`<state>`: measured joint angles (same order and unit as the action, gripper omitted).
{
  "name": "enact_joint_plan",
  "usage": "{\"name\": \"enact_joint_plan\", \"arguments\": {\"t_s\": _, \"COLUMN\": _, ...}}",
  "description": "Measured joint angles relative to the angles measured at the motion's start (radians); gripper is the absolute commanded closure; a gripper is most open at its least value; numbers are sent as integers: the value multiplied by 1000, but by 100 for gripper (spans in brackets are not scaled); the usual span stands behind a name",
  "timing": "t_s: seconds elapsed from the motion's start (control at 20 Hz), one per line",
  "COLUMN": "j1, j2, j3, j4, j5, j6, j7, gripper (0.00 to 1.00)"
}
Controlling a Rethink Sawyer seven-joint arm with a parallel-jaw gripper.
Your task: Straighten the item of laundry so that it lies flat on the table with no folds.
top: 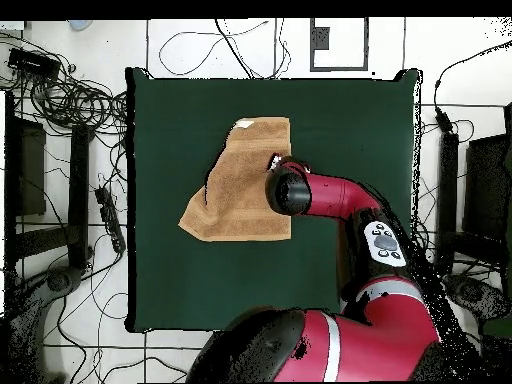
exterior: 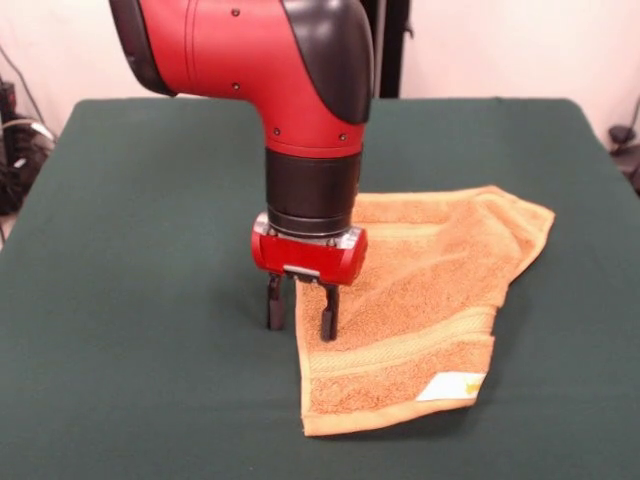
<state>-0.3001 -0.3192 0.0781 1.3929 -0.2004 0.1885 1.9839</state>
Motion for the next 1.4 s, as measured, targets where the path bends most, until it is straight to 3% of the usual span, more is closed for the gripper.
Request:
{"name": "enact_joint_plan", "arguments": {"t_s": 0.2, "j1": 0, "j2": 0, "j3": 0, "j4": 0, "j5": 0, "j6": 0, "j7": 0, "gripper": 0}}
{"name": "enact_joint_plan", "arguments": {"t_s": 0.25, "j1": 0, "j2": 0, "j3": 0, "j4": -1, "j5": 0, "j6": -1, "j7": 0, "gripper": 100}}
{"name": "enact_joint_plan", "arguments": {"t_s": 1.4, "j1": 42, "j2": -27, "j3": -54, "j4": 23, "j5": 1, "j6": -6, "j7": 0, "gripper": 100}}
